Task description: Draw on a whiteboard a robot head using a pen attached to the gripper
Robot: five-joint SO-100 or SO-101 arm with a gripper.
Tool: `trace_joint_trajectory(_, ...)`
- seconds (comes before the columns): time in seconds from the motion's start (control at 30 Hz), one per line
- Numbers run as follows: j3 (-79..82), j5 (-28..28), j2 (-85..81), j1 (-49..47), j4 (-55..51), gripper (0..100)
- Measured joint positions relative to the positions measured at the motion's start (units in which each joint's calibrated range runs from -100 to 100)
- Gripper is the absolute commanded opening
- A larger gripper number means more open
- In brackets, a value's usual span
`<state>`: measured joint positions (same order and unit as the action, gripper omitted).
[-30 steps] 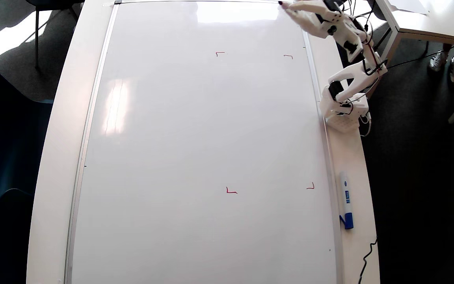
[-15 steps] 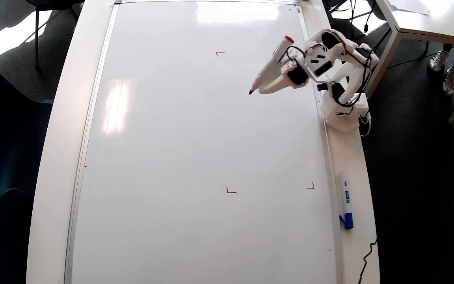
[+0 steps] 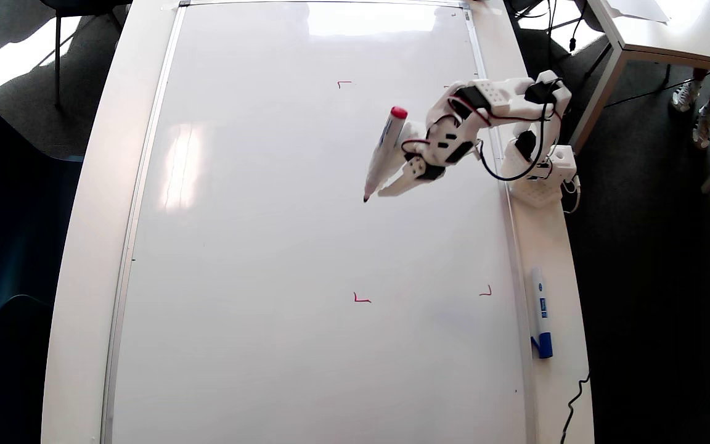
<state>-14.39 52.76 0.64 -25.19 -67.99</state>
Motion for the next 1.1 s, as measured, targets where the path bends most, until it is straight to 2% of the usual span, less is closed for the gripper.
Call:
trace_joint_trajectory(0.17,-20.10,5.44,18.21,-0.30,0.00,1)
trace_joint_trajectory(0.27,-25.31,8.24,24.57,-0.90,-0.08,1)
trace_joint_trajectory(0.33,-26.59,11.47,27.78,-0.75,-0.08,1)
trace_joint_trajectory(0.47,-26.77,14.16,28.97,-0.38,-0.76,1)
trace_joint_trajectory(0.63,-24.03,19.34,29.39,0.30,-7.85,1)
trace_joint_trajectory(0.9,-19.64,20.77,29.48,1.28,-8.70,1)
trace_joint_trajectory(1.1,-19.28,20.71,33.12,0.90,-5.57,1)
